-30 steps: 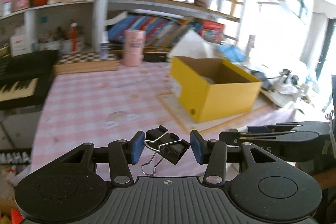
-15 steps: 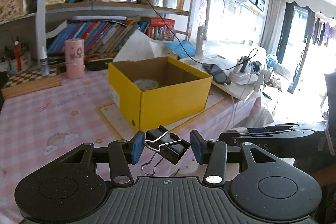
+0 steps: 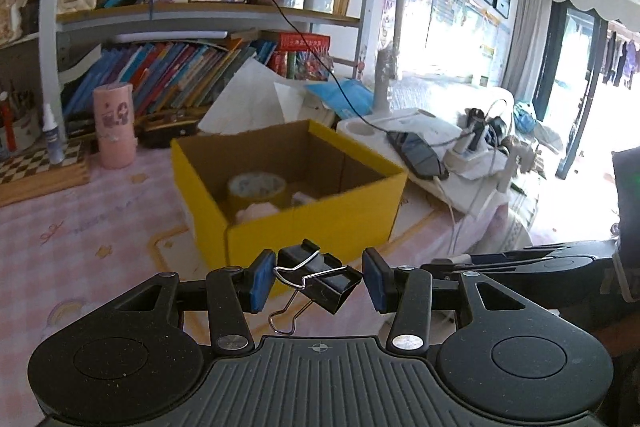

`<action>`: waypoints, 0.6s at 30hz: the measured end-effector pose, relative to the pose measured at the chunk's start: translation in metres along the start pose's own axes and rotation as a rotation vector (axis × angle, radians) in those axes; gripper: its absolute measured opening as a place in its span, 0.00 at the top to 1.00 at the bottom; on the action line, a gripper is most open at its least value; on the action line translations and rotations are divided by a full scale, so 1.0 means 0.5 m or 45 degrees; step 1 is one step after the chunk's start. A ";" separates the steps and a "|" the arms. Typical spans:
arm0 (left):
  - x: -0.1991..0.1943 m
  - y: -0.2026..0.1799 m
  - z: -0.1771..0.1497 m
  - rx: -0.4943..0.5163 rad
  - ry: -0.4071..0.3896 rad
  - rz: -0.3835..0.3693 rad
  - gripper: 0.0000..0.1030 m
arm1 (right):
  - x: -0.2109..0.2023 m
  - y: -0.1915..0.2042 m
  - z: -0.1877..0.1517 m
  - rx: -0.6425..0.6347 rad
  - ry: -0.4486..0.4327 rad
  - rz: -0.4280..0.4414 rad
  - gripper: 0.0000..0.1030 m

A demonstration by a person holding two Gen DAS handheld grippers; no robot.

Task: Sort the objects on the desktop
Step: 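Carry the binder clip and white cube with both tools to the yellow box, then lower and release the binder clip with the left tool while the right tool releases the cube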

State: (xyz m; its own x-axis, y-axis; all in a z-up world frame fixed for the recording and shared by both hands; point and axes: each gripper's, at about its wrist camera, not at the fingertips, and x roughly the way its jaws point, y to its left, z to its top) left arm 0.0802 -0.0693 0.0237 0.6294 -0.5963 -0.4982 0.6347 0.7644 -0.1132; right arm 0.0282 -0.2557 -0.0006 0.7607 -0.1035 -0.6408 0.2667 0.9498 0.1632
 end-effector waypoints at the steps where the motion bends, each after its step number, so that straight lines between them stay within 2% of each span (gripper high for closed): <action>1: 0.013 -0.004 0.010 -0.004 -0.004 0.003 0.56 | 0.007 -0.014 0.013 0.000 -0.009 0.005 0.61; 7: 0.087 -0.025 0.067 -0.022 -0.042 0.065 0.56 | 0.035 -0.067 0.081 -0.067 -0.053 0.040 0.61; 12: 0.152 -0.027 0.112 -0.031 -0.052 0.148 0.56 | 0.069 -0.100 0.156 -0.116 -0.101 0.113 0.61; 18: 0.251 -0.013 0.145 -0.104 0.021 0.213 0.55 | 0.117 -0.117 0.246 -0.188 -0.163 0.228 0.61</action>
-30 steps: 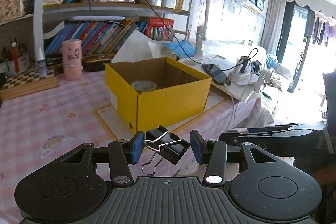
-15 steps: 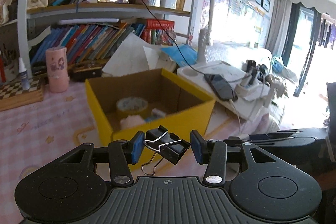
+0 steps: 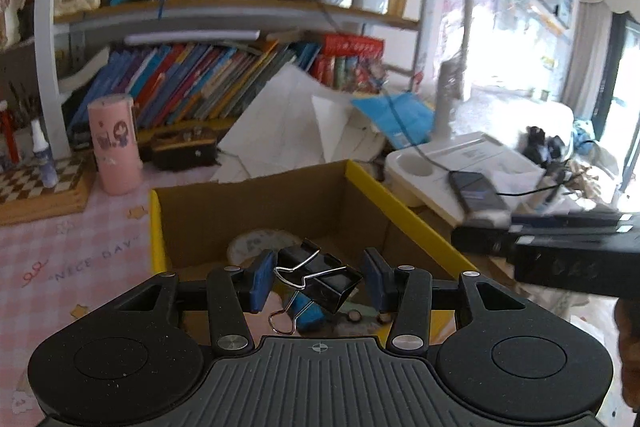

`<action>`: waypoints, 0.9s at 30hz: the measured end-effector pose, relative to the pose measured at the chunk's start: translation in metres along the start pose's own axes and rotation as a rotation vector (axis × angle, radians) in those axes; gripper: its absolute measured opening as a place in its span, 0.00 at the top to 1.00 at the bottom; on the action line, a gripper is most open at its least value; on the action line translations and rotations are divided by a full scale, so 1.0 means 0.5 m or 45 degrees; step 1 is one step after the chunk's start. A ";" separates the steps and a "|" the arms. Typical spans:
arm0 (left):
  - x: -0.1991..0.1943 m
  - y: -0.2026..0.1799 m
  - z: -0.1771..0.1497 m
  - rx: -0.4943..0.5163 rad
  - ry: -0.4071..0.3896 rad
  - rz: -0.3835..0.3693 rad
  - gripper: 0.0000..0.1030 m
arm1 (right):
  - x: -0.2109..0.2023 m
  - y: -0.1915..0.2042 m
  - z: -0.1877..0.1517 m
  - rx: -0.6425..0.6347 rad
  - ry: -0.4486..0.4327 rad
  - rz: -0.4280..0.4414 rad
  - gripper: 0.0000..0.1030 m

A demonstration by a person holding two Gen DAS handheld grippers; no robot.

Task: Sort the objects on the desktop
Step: 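Lower and release the binder clip with the left tool while the right tool releases the cube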

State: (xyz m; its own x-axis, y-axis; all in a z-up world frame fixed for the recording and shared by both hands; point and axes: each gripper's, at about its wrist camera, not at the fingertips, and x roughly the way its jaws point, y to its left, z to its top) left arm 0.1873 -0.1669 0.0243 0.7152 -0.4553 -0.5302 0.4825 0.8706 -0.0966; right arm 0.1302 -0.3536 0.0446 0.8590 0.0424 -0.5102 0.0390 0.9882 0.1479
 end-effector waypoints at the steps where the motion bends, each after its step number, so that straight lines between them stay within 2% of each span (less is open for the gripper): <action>1: 0.017 0.002 0.003 -0.023 0.012 0.001 0.55 | 0.010 -0.005 0.011 -0.007 -0.003 0.020 0.61; 6: 0.081 -0.005 0.000 -0.032 0.102 0.046 0.55 | 0.067 -0.014 0.050 -0.085 0.011 0.096 0.61; 11: 0.115 -0.008 -0.017 -0.028 0.194 0.080 0.55 | 0.136 -0.014 0.061 -0.100 0.096 0.161 0.61; 16: 0.131 -0.005 -0.028 -0.038 0.243 0.113 0.54 | 0.196 0.008 0.072 -0.151 0.168 0.232 0.61; 18: 0.126 -0.008 -0.029 -0.022 0.223 0.119 0.48 | 0.217 0.021 0.076 -0.187 0.189 0.248 0.61; 20: 0.111 -0.015 -0.029 0.014 0.171 0.173 0.31 | 0.238 0.032 0.080 -0.203 0.220 0.270 0.61; 23: 0.081 -0.017 -0.030 0.041 0.107 0.205 0.30 | 0.268 0.041 0.084 -0.218 0.260 0.296 0.61; 27: 0.034 -0.009 -0.034 0.008 0.059 0.273 0.30 | 0.297 0.046 0.082 -0.247 0.310 0.316 0.61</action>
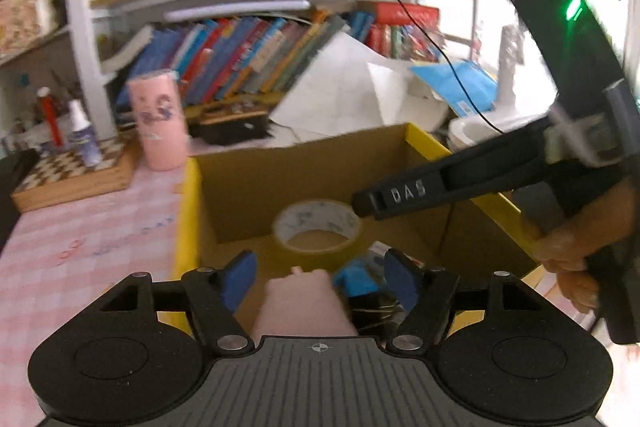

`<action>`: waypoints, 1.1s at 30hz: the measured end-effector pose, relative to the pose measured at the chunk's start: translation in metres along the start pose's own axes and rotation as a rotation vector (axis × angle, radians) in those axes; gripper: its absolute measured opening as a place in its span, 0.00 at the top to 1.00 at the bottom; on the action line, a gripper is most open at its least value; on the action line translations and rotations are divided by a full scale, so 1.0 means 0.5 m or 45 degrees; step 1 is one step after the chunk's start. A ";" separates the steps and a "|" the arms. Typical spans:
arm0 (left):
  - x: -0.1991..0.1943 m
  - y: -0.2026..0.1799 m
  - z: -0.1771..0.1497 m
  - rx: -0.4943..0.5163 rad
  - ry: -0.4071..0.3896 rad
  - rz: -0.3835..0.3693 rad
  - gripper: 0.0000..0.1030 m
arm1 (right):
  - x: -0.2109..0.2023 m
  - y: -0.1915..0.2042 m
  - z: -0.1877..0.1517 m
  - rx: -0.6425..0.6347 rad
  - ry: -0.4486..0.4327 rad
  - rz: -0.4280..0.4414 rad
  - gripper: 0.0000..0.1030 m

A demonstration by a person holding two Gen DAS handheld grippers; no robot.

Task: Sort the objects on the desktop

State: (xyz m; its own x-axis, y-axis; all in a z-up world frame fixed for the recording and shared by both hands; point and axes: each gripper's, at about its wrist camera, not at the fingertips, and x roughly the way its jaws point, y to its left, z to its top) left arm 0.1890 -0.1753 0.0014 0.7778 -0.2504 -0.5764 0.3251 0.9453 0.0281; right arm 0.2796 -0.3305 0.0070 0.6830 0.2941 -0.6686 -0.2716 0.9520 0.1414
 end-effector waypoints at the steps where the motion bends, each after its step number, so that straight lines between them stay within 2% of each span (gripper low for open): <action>1: -0.012 0.005 -0.002 -0.016 -0.011 0.021 0.29 | 0.007 0.001 -0.001 -0.012 0.017 0.004 0.61; 7: -0.070 0.034 -0.015 -0.125 -0.059 0.141 0.27 | 0.044 0.017 -0.011 -0.064 0.094 0.023 0.61; 10: -0.090 0.048 -0.023 -0.163 -0.074 0.196 0.24 | 0.049 0.024 -0.009 -0.075 0.097 0.018 0.61; 13: -0.108 0.061 -0.029 -0.188 -0.092 0.236 0.23 | 0.042 0.029 -0.007 -0.082 0.071 -0.003 0.50; 15: -0.123 0.071 -0.032 -0.207 -0.112 0.267 0.22 | 0.032 0.031 -0.010 -0.076 0.052 -0.014 0.50; 24: -0.220 0.124 -0.056 -0.283 -0.223 0.416 0.14 | -0.088 0.071 -0.050 0.004 -0.168 -0.096 0.49; 29: -0.292 0.162 -0.090 -0.303 -0.274 0.469 0.12 | -0.170 0.124 -0.085 0.057 -0.285 -0.150 0.48; 33: -0.339 0.180 -0.120 -0.287 -0.279 0.481 0.09 | -0.229 0.183 -0.127 0.079 -0.347 -0.179 0.46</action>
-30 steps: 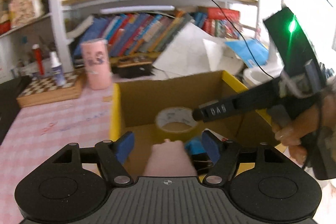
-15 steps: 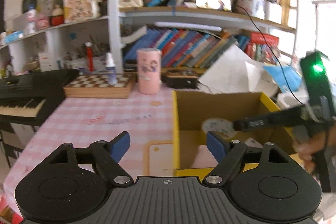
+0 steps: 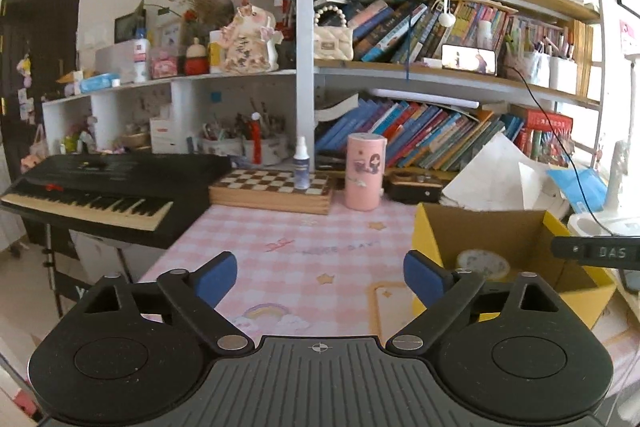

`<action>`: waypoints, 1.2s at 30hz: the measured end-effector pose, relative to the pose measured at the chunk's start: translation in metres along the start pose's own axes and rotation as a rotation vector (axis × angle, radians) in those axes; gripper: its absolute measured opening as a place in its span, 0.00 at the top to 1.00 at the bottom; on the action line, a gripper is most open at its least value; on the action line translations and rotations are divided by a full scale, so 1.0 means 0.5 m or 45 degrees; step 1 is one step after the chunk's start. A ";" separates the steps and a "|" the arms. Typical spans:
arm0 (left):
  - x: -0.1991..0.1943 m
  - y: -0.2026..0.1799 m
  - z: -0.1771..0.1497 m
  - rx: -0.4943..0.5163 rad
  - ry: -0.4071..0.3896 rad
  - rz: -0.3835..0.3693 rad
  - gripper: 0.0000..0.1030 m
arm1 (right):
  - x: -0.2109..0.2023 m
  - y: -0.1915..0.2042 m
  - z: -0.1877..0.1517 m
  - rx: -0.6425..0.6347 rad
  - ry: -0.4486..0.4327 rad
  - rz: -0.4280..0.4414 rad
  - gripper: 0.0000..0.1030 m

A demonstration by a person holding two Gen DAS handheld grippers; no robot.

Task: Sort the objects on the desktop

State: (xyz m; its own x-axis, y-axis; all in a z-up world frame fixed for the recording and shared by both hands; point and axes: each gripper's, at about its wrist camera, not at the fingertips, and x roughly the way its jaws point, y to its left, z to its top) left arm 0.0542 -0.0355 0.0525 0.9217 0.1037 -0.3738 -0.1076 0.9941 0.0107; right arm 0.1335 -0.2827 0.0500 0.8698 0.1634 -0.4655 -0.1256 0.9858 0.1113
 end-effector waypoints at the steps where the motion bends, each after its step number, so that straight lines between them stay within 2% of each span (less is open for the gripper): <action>1: -0.012 0.009 -0.006 0.009 0.002 0.004 0.08 | -0.020 0.016 -0.011 0.010 -0.009 -0.009 0.46; 6: -0.066 0.042 -0.040 0.051 0.046 0.003 0.06 | -0.098 0.088 -0.069 0.036 -0.010 -0.056 0.45; 8: -0.086 0.055 -0.060 0.060 0.061 0.002 0.05 | -0.132 0.118 -0.099 0.024 -0.007 -0.073 0.42; 13: -0.122 0.074 -0.108 0.093 0.122 -0.022 0.05 | -0.184 0.178 -0.172 -0.026 0.055 -0.106 0.40; 21: -0.143 0.101 -0.161 0.103 0.241 -0.080 0.05 | -0.232 0.230 -0.241 -0.060 0.103 -0.140 0.36; 25: -0.154 0.104 -0.172 0.116 0.254 -0.077 0.05 | -0.248 0.238 -0.264 -0.048 0.128 -0.139 0.32; 36: -0.174 0.100 -0.184 0.138 0.266 -0.098 0.05 | -0.265 0.241 -0.283 -0.016 0.160 -0.138 0.05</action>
State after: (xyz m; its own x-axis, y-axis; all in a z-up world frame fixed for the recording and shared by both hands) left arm -0.0658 0.0025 0.0002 0.8274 0.0300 -0.5608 0.0110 0.9975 0.0695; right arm -0.0645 -0.1802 0.0006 0.8122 0.0587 -0.5804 -0.0409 0.9982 0.0437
